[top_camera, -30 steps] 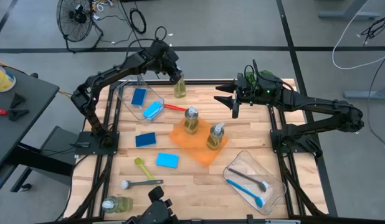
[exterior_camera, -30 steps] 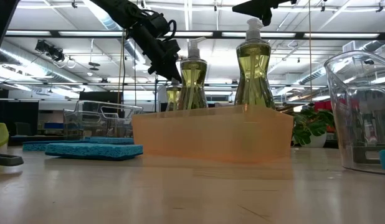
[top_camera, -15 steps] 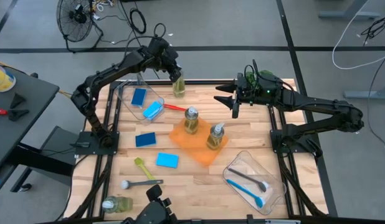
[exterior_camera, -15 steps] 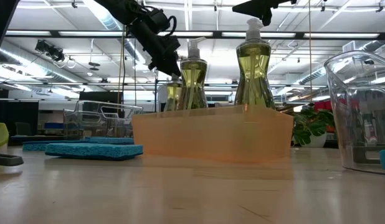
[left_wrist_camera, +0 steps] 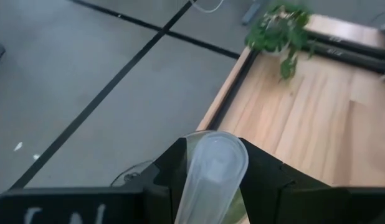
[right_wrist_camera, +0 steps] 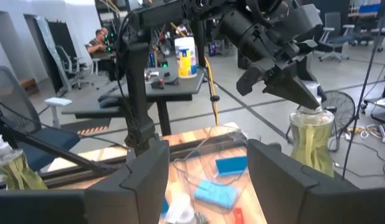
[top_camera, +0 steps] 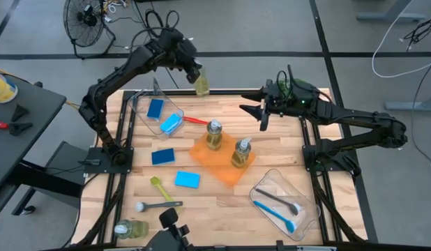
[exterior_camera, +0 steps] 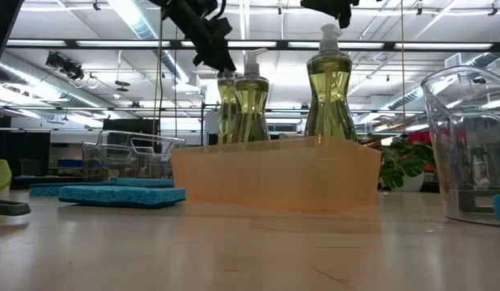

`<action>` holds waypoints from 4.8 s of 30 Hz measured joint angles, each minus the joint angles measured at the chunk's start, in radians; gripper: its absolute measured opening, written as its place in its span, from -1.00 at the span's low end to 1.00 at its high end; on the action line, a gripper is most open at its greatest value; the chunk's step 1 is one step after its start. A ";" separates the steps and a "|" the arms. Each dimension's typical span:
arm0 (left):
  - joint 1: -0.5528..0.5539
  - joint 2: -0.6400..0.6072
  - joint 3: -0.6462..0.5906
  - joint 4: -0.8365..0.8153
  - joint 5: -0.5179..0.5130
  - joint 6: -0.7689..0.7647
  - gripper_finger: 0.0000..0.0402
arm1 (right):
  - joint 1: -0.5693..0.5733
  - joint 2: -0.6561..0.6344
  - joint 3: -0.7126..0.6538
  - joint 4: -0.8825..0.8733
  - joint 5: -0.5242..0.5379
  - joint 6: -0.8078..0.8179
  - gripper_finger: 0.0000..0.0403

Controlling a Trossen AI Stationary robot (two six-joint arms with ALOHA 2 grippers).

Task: Pick & Place Kitchen Sink Supplies
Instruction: Put the yellow dish soap into the orange bin

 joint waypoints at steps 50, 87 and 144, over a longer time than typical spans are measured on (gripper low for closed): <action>-0.353 -0.085 0.511 -0.565 0.003 0.015 -0.41 | 0.000 -0.248 0.000 0.036 -0.003 0.120 0.07; -0.734 -0.053 0.462 -0.348 0.011 -0.065 -0.41 | 0.000 -0.248 0.000 0.038 -0.003 0.132 0.07; -0.771 0.289 0.463 -0.355 0.197 0.197 -0.41 | 0.000 -0.248 0.000 0.039 -0.030 0.129 0.07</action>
